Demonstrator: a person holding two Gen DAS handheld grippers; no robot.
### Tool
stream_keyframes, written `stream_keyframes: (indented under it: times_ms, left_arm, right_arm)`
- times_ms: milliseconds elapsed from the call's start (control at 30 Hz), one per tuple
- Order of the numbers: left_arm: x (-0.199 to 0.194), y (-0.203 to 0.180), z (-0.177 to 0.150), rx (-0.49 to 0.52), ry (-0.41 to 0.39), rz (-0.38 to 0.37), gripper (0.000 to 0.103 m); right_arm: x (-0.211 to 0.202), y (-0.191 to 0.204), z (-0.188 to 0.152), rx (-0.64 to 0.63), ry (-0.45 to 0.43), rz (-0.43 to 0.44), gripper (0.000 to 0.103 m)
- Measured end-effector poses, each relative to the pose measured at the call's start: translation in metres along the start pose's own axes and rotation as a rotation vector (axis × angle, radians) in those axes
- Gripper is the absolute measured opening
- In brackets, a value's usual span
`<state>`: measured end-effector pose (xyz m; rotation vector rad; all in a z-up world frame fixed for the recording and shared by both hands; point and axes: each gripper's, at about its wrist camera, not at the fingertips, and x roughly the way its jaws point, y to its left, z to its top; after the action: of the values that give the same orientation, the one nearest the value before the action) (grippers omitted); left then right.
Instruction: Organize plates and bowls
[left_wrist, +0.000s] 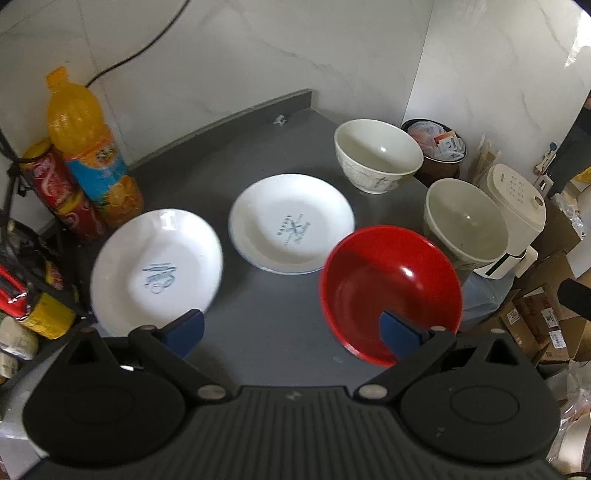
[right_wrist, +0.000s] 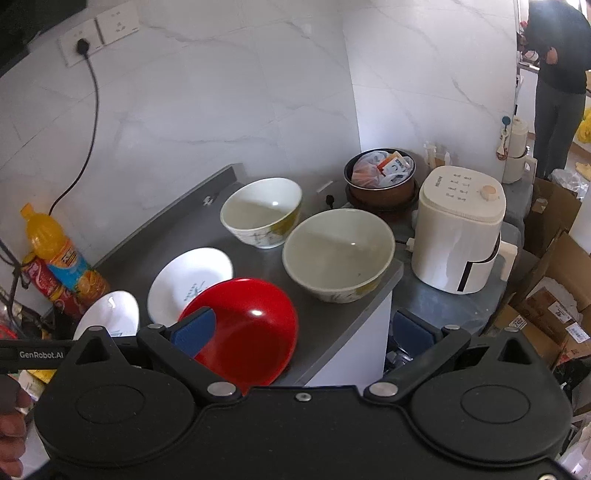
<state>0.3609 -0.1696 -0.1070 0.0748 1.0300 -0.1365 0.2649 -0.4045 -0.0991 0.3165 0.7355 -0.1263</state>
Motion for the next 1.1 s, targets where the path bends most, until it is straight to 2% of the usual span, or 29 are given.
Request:
stream_keyframes:
  times_ms: [233, 400, 600, 833, 1000, 1100]
  left_arm:
    - [0.016, -0.046, 0.023, 0.012, -0.017, -0.028, 0.100]
    - [0.030, -0.078, 0.036, 0.024, -0.011, -0.020, 0.100]
    - [0.054, -0.101, 0.052, -0.012, 0.009, -0.027, 0.093]
    - [0.078, -0.125, 0.066, -0.013, 0.030, -0.021, 0.077]
    - [0.095, -0.140, 0.077, -0.010, 0.036, -0.028, 0.071]
    - [0.110, -0.149, 0.084, -0.007, 0.053, -0.032, 0.062]
  right_arm:
    - [0.024, -0.041, 0.018, 0.030, 0.012, 0.014, 0.103]
    - [0.044, -0.065, 0.026, 0.046, 0.021, 0.032, 0.101]
    - [0.073, -0.091, 0.033, 0.095, 0.063, 0.055, 0.092]
    - [0.104, -0.108, 0.039, 0.122, 0.100, 0.086, 0.086]
    - [0.128, -0.114, 0.042, 0.142, 0.143, 0.115, 0.078]
    - [0.142, -0.118, 0.043, 0.147, 0.163, 0.127, 0.074]
